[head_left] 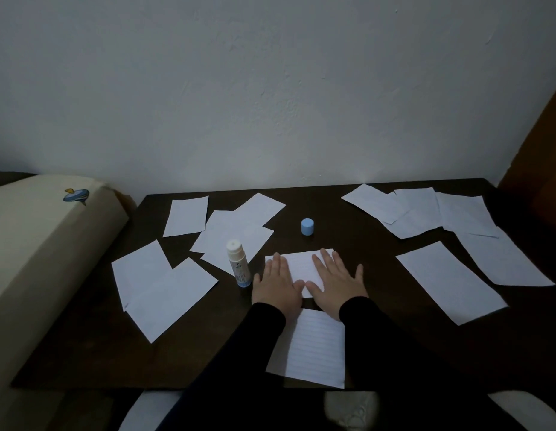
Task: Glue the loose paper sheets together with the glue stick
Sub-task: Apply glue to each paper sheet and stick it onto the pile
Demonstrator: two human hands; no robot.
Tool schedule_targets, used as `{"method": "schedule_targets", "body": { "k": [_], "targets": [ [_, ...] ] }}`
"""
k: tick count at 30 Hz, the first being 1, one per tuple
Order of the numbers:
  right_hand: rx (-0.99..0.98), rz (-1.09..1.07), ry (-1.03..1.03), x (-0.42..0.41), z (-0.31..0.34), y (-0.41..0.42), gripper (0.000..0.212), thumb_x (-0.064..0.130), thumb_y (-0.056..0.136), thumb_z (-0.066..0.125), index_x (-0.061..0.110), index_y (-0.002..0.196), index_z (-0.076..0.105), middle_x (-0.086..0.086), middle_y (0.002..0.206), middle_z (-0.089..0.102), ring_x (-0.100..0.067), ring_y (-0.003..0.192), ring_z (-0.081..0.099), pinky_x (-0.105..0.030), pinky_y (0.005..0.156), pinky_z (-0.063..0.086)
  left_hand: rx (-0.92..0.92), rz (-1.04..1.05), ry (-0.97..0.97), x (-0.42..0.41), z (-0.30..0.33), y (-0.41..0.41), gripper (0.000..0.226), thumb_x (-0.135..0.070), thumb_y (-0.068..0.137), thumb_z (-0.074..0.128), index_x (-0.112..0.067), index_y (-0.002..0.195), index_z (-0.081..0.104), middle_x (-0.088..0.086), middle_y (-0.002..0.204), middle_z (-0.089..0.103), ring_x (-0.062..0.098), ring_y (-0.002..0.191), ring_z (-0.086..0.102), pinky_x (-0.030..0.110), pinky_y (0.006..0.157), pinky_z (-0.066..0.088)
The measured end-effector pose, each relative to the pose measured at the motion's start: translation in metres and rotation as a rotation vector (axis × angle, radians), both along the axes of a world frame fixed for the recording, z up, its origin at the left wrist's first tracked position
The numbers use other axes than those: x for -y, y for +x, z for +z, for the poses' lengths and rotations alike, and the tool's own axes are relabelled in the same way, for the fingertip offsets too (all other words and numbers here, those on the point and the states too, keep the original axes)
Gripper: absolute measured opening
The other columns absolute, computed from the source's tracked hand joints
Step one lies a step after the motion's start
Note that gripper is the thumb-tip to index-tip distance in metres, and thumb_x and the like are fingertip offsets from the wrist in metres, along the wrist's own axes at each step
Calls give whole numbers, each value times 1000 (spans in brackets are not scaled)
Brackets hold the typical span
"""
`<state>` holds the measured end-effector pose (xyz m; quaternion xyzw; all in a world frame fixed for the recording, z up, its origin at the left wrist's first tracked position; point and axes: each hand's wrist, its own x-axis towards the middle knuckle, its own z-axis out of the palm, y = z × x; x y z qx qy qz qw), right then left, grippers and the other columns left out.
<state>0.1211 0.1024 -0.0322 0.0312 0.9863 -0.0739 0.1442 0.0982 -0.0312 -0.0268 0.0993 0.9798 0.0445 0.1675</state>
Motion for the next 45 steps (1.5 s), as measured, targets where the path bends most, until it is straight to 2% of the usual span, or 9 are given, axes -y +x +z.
{"method": "schedule_targets", "body": {
  "k": [9, 12, 15, 20, 23, 26, 29, 35, 45],
  "targets": [
    [60, -62, 6, -6, 4, 13, 69, 52, 100, 21, 19, 152, -10, 3, 160, -18, -16, 147, -15, -62, 114, -1, 108, -11, 101, 15, 8, -4, 66, -22, 103, 40, -11, 154, 0, 7, 162, -9, 24, 149, -3, 45, 119, 16],
    [56, -84, 2, -6, 3, 19, 67, 50, 101, 20, 19, 153, -9, 3, 160, -17, -16, 147, -15, -62, 114, 0, 102, -4, 107, 17, 17, 3, 65, -15, 97, 51, -9, 152, 17, 10, 161, 9, 26, 147, 17, 42, 116, 28],
    [33, -89, -4, -7, 5, 20, 66, 50, 100, 23, 20, 154, -1, 3, 162, -8, -17, 148, -8, -61, 114, 3, -134, 70, 342, 33, 23, 23, 24, -24, 95, 54, -18, 118, 58, 4, 125, 61, 14, 109, 59, 36, 98, 50],
    [-127, -128, -60, -11, 14, 6, 57, 51, 98, 34, 26, 149, 27, 2, 155, 27, -21, 142, 24, -53, 115, 17, -364, 416, 757, 66, 21, 41, 8, -27, 94, 59, -20, 93, 63, -6, 92, 65, 5, 82, 58, 27, 84, 52],
    [-125, -109, -74, -13, 15, -4, 66, 58, 94, 39, 28, 150, 22, 2, 157, 20, -22, 142, 21, -51, 113, 22, -315, 720, 908, 76, 15, 37, 26, -33, 87, 70, -18, 97, 52, 1, 93, 59, 11, 77, 54, 20, 64, 45],
    [-3, -129, -100, -13, 13, -11, 86, 68, 87, 45, 29, 153, 7, 3, 162, 3, -26, 147, 4, -55, 114, 13, -245, 714, 989, 78, 13, 30, 54, -32, 81, 76, -20, 124, 44, -6, 108, 56, 13, 94, 57, 26, 77, 51],
    [-8, -150, -108, -13, 8, -9, 92, 70, 84, 47, 27, 154, 3, 6, 162, 3, -25, 148, 2, -57, 114, 11, -173, 606, 936, 73, 15, 22, 56, -27, 87, 70, -21, 137, 44, -1, 135, 53, 21, 122, 52, 38, 98, 47],
    [-65, -185, -138, -11, 6, 0, 83, 62, 88, 50, 30, 153, 9, 7, 159, 17, -23, 147, 10, -56, 114, 14, -16, 485, 917, 81, 18, 30, 40, -35, 99, 48, -19, 134, 37, 1, 129, 49, 12, 110, 48, 30, 91, 42],
    [-330, -304, -301, -12, 19, 21, 53, 47, 88, 60, 33, 136, 44, 6, 117, 60, -16, 108, 55, -36, 95, 42, -12, 288, 477, 107, 5, 51, 86, -59, 56, 85, -24, 126, 47, -3, 123, 56, 12, 106, 49, 35, 94, 49]
  ]
}}
